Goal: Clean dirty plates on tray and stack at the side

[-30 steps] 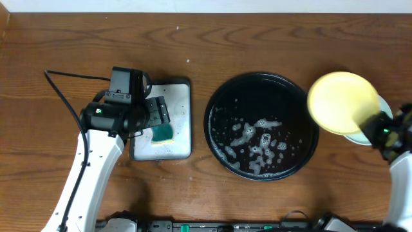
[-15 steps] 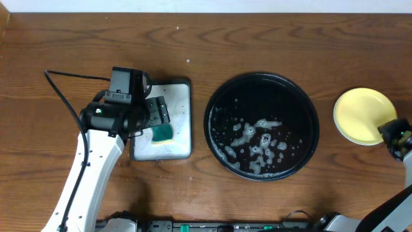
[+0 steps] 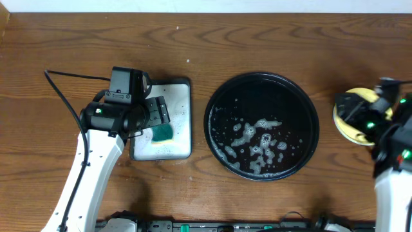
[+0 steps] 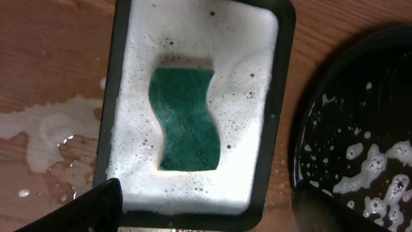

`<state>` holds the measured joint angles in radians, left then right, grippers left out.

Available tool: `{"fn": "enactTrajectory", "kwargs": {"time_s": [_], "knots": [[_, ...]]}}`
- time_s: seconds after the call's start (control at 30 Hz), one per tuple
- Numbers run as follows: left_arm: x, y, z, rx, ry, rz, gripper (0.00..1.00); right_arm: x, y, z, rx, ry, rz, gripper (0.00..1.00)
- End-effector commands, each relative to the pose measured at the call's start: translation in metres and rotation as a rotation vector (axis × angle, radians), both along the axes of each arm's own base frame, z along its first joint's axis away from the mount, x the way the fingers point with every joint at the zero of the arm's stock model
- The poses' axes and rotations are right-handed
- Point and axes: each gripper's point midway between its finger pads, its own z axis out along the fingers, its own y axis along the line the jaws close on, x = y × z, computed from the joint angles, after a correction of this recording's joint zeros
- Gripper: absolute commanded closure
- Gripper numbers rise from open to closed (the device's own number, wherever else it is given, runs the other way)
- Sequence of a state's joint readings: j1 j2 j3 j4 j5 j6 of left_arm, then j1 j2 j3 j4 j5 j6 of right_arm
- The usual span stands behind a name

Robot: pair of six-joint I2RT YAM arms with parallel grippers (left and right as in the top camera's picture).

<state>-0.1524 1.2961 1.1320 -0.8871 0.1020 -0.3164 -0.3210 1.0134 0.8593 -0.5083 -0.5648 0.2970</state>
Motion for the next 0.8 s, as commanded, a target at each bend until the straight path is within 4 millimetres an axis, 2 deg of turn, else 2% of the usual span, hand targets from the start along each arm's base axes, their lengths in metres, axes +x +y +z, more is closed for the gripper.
{"fn": "enactTrajectory", "kwargs": {"time_s": [0.0, 0.03, 0.17, 0.2, 0.23, 0.3, 0.4, 0.6, 0.77], "knots": [[0.003, 0.000, 0.006, -0.001, -0.015, -0.003, 0.16, -0.030, 0.065, 0.041, -0.081, -0.163, 0.261, 0.44], [0.003, 0.000, 0.006, -0.001, -0.015, -0.003, 0.16, -0.044, 0.087, 0.051, -0.084, -0.200, 0.333, 0.42], [0.003, 0.000, 0.006, -0.001, -0.016, -0.003, 0.16, -0.077, 0.126, 0.066, -0.078, -0.262, 0.482, 0.35], [0.003, 0.000, 0.006, -0.001, -0.016, -0.003, 0.16, -0.083, 0.133, 0.067, -0.076, -0.270, 0.509, 0.22], [0.003, 0.000, 0.006, -0.001, -0.016, -0.003, 0.16, -0.089, 0.138, 0.068, -0.073, -0.271, 0.532, 0.01], [0.003, 0.000, 0.006, -0.002, -0.015, -0.003, 0.16, -0.098, 0.144, 0.065, -0.066, -0.255, 0.565, 0.01], [0.003, 0.000, 0.006, -0.001, -0.016, -0.003, 0.16, -0.109, 0.147, 0.050, -0.050, -0.174, 0.587, 0.01], [0.003, 0.000, 0.006, -0.001, -0.016, -0.003, 0.16, -0.132, 0.142, 0.016, -0.033, 0.022, 0.589, 0.01], [0.003, 0.000, 0.006, -0.001, -0.015, -0.003, 0.16, -0.139, 0.136, 0.003, -0.054, 0.088, 0.566, 0.01]]}}
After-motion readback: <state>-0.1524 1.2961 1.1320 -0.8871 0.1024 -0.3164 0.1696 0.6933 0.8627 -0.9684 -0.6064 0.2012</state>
